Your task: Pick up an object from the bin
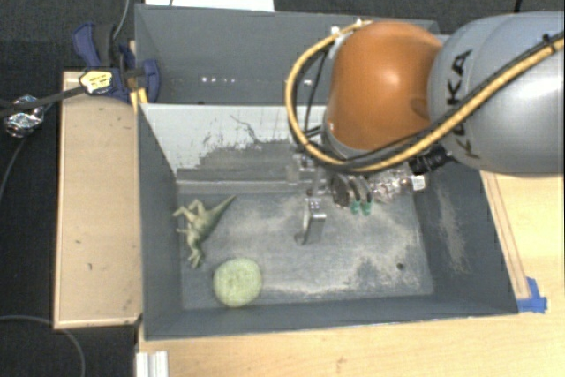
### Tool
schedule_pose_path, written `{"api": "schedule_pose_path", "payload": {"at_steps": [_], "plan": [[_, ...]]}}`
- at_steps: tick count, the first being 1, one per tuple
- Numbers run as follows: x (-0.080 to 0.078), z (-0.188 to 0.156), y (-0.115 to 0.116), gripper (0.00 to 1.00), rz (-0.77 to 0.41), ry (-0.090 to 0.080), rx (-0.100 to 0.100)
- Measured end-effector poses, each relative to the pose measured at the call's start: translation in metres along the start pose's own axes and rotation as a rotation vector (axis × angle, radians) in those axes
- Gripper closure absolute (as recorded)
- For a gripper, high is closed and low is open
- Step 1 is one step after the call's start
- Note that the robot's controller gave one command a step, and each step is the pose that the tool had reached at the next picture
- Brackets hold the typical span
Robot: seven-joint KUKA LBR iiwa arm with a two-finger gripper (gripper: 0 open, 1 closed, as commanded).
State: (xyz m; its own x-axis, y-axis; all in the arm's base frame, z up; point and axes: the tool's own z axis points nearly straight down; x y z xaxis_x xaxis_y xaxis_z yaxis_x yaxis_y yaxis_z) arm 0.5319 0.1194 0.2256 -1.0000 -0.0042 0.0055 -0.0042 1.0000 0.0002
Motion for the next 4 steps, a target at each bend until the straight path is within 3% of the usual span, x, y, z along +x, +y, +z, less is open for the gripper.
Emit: {"api": "schedule_pose_path", "payload": {"at_steps": [1,2,3,4], "plan": [[-0.001,-0.005,-0.001,0.00,0.003,-0.008,-0.001],[0.006,0.040,0.012,0.00,-0.029,-0.014,-0.002],[-0.001,0.092,0.024,0.00,-0.061,-0.013,-0.002],[0.018,0.131,0.033,0.00,-0.013,-0.010,-0.001]]}}
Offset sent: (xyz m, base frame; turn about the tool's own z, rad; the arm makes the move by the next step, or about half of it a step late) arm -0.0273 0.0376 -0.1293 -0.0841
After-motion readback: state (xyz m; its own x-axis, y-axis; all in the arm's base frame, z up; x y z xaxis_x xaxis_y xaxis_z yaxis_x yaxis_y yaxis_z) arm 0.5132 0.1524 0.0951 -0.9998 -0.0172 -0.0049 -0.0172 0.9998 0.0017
